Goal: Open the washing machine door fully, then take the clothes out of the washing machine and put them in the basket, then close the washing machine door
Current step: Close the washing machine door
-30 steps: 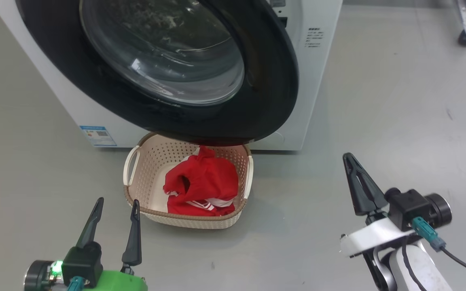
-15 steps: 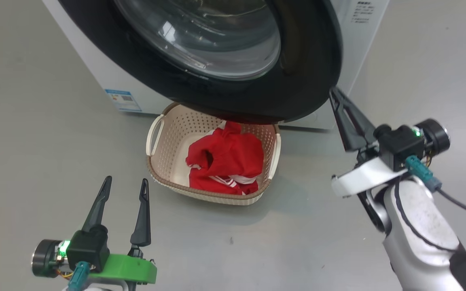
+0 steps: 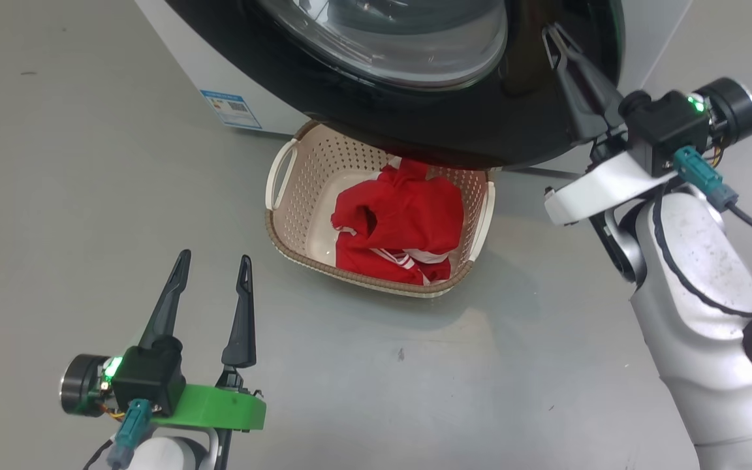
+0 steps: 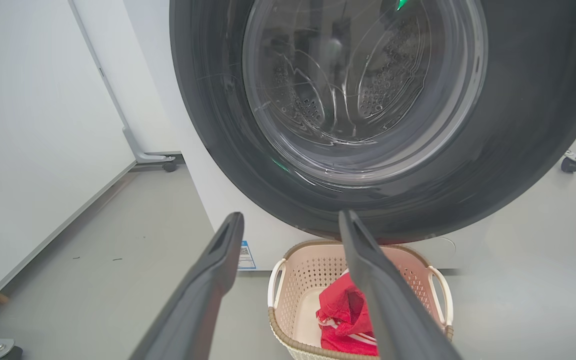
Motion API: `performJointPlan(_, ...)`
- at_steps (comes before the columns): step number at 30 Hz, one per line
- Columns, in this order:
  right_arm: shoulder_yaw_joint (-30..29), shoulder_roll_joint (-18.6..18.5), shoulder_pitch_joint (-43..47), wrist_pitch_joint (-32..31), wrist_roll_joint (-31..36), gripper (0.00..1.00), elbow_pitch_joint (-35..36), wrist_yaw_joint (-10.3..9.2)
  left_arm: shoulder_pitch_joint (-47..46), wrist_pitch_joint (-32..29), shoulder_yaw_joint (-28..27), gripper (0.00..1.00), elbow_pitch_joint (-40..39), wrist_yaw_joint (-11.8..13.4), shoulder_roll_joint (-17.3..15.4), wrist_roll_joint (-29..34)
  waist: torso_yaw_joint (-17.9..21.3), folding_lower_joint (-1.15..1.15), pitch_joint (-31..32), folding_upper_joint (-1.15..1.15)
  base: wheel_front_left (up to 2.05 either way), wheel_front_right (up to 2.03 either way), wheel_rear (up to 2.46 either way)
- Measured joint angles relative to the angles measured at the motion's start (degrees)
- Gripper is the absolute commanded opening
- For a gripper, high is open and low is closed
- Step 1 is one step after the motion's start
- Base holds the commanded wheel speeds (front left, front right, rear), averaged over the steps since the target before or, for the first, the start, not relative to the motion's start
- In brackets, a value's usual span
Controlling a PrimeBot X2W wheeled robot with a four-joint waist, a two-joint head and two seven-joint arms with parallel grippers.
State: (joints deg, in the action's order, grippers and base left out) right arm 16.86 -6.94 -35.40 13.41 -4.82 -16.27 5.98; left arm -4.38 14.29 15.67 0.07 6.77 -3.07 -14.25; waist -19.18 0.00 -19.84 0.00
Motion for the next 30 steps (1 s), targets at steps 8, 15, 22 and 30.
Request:
performJointPlan(8, 0.3, -0.3, -3.9, 0.0, 0.0, 0.0, -3.7, 0.45, -1.5, 0.0, 0.5, 1.0, -0.2, 0.0, 0.3, 0.0, -1.2, 0.0, -2.0, 0.0, 0.0, 0.0, 0.0)
performJointPlan(15, 0.2, -0.6, -6.9, 0.1, 0.0, 0.0, -6.2, 0.52, -1.6, 0.0, 0.9, 1.0, -0.2, 0.0, 0.4, 0.0, -1.4, 0.0, -2.8, 0.0, 0.0, 0.0, 0.0)
performJointPlan(22, -0.9, -1.9, -10.3, 0.3, 0.0, 0.0, -9.0, 0.96, -2.0, 0.1, 1.2, 1.0, -0.1, 0.0, 0.4, 0.3, -1.7, 0.0, -3.5, 0.0, 0.0, 0.0, 0.0)
performJointPlan(30, -2.8, -2.7, -14.4, 0.4, -0.2, 0.0, -12.3, 0.96, -2.7, 0.2, 2.1, 1.0, -0.2, 0.0, 0.5, 0.8, -2.2, 0.0, -4.4, 0.0, 0.0, 0.0, 0.0)
